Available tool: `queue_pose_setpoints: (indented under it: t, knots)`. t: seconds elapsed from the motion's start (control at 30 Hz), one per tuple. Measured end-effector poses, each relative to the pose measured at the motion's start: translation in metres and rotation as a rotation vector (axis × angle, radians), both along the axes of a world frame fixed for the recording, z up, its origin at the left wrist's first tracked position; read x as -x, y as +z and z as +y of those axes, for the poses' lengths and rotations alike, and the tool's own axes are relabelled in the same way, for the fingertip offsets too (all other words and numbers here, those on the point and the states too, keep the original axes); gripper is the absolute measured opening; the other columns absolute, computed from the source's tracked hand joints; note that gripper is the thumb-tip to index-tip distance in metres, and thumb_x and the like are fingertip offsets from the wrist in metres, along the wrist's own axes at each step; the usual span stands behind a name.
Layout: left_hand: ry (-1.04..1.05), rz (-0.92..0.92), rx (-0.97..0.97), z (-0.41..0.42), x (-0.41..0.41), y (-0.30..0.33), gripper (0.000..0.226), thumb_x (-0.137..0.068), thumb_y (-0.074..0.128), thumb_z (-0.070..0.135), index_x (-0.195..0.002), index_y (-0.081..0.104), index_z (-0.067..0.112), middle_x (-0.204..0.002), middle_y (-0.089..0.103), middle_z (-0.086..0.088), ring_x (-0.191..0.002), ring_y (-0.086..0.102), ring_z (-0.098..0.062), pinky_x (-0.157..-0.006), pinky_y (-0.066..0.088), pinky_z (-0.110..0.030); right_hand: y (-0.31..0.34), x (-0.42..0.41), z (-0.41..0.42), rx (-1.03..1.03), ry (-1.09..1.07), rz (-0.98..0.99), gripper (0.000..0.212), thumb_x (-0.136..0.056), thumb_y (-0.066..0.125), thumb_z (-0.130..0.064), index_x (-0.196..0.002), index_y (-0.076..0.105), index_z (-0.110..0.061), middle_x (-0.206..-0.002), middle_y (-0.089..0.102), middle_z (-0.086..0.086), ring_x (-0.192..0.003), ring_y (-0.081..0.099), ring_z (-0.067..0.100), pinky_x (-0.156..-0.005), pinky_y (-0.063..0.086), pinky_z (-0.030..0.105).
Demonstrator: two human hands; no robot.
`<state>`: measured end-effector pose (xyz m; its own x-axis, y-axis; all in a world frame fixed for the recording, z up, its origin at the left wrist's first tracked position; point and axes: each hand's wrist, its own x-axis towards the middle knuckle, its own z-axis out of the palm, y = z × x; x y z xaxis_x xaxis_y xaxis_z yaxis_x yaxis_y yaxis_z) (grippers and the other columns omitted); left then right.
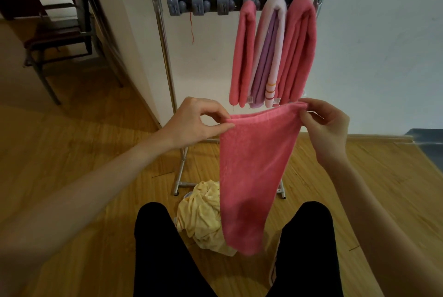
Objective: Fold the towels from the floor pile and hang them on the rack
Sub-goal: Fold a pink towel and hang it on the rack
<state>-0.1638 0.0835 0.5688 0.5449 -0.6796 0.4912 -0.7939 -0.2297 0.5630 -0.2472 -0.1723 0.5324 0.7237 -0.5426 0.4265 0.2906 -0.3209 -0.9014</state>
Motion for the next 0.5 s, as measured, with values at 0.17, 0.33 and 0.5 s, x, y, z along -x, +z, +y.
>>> queue_pose_setpoints:
  t: [0.17,0.33,0.5]
  knots:
    - [-0.043,0.127,0.030,-0.001,0.008,0.009,0.018,-0.082,0.070,0.005,-0.098,0.061,0.005,-0.086,0.063,-0.004,-0.080,0.064,-0.014,-0.078,0.056,-0.026,0.004,-0.005,0.001,0.022,-0.002,0.018,0.023,-0.085,0.064,-0.001,-0.099,0.071,-0.018,-0.091,0.072,-0.003,-0.083,0.067,0.006,-0.079,0.056,0.024]
    - [-0.170,0.157,-0.180,0.001,0.009,0.024,0.025,-0.090,0.058,0.004,-0.112,0.057,0.015,-0.088,0.059,-0.007,-0.080,0.059,-0.019,-0.075,0.054,-0.030,0.004,-0.015,0.003,0.025,0.026,0.050,0.029,-0.081,0.060,0.004,-0.101,0.072,-0.013,-0.092,0.072,0.000,-0.085,0.067,0.006,-0.082,0.055,0.027]
    - [-0.265,0.078,-0.495,-0.002,0.013,0.030,0.024,-0.089,0.062,0.008,-0.111,0.068,0.015,-0.095,0.062,0.016,-0.090,0.060,-0.001,-0.079,0.049,-0.015,0.005,-0.027,0.012,0.093,0.083,0.103,0.030,-0.081,0.060,0.003,-0.103,0.072,-0.013,-0.093,0.072,-0.004,-0.088,0.067,0.006,-0.082,0.055,0.026]
